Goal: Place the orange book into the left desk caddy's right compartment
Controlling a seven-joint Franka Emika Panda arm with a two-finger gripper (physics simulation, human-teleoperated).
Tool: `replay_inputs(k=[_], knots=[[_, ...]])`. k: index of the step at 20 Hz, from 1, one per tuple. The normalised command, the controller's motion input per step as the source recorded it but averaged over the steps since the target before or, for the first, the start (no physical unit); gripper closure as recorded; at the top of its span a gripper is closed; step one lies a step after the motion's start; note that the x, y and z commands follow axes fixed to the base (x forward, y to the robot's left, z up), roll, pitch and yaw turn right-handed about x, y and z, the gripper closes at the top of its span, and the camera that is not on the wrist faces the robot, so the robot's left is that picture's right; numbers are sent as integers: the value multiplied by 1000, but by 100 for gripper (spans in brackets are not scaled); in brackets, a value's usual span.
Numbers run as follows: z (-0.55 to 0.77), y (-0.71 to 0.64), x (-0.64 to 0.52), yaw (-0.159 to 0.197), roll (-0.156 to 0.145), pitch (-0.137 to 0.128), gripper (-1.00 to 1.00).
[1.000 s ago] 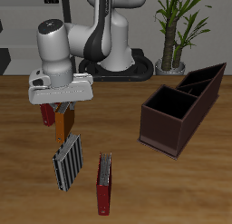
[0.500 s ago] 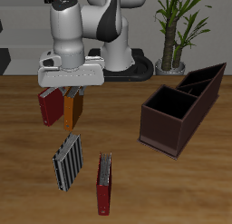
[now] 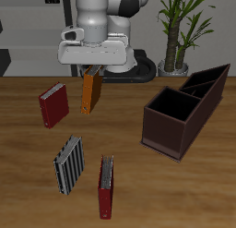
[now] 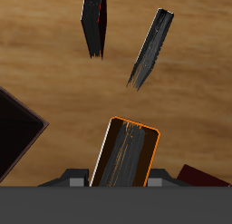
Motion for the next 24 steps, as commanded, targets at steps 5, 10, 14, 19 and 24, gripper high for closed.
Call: replay_inputs(k=[5,10,14,19,24], knots=[[400,584,-173,-48,-68,5,100],[330,519,-74,-54,-21,15,100],[189,503,42,-51,-50,43,100],[22,447,155,-8,3,17,100],[65,556,184,41,98,-21,100]])
